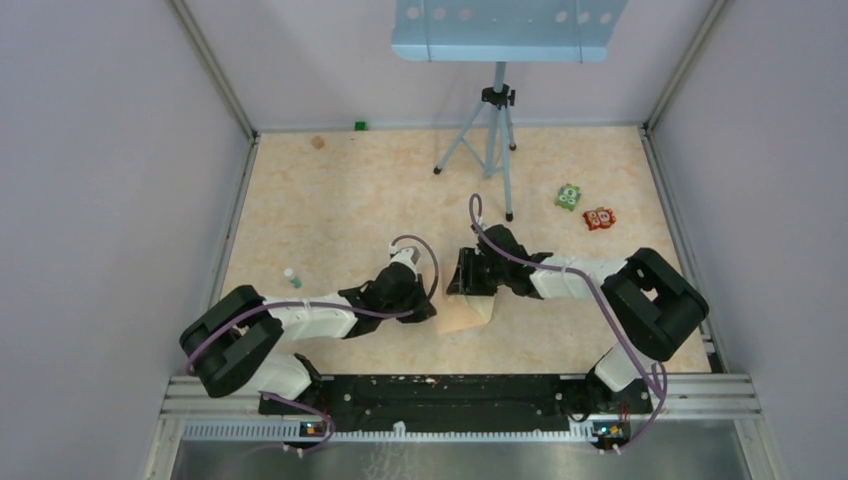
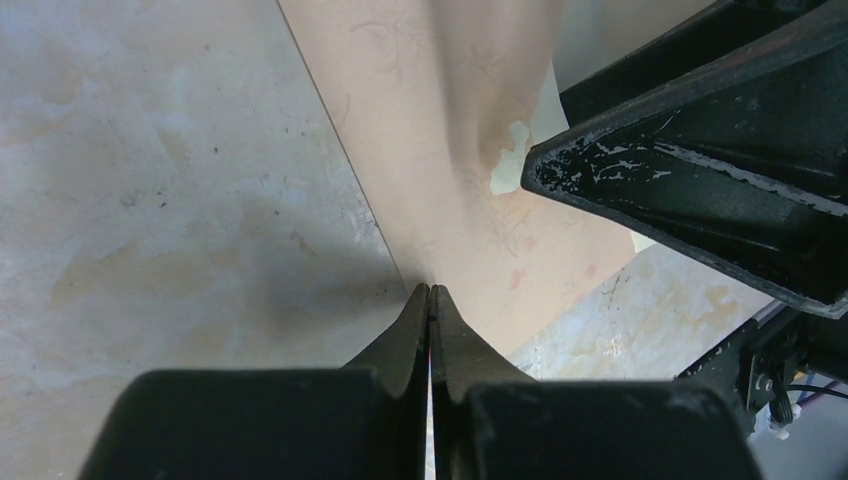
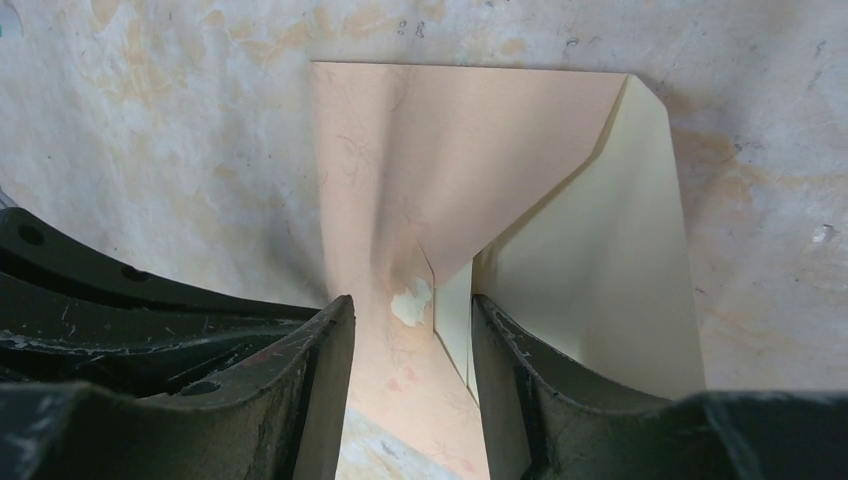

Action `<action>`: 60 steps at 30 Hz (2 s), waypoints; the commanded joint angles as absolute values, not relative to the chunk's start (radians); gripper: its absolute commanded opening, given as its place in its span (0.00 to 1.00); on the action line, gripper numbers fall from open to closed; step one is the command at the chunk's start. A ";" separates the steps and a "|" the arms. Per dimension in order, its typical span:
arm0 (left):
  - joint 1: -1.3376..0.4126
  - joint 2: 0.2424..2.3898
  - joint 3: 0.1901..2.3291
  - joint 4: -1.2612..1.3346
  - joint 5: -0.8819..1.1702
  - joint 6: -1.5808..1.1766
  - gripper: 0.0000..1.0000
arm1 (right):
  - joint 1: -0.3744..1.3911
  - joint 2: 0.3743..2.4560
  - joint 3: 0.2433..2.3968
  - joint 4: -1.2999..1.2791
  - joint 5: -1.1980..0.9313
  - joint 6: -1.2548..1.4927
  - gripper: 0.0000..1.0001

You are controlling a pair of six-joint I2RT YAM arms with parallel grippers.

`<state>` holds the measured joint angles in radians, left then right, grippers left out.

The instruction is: Place the letter into the envelope and seal it

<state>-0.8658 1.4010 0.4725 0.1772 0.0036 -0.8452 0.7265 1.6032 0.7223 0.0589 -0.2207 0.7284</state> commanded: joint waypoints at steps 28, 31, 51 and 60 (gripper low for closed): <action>-0.826 1.552 0.491 0.332 0.050 -0.915 0.00 | 0.742 1.486 0.802 -0.084 -0.102 0.725 0.49; -0.824 1.598 0.525 0.343 0.070 -0.905 0.00 | 0.740 1.430 0.823 -0.138 -0.068 0.710 0.51; -0.765 1.262 0.716 -0.173 -0.187 -0.840 0.42 | 0.672 1.066 0.865 -0.357 -0.011 0.598 0.70; -0.620 1.002 0.804 -0.767 -0.601 -0.952 0.84 | 0.672 1.061 0.806 -0.250 -0.088 0.596 0.78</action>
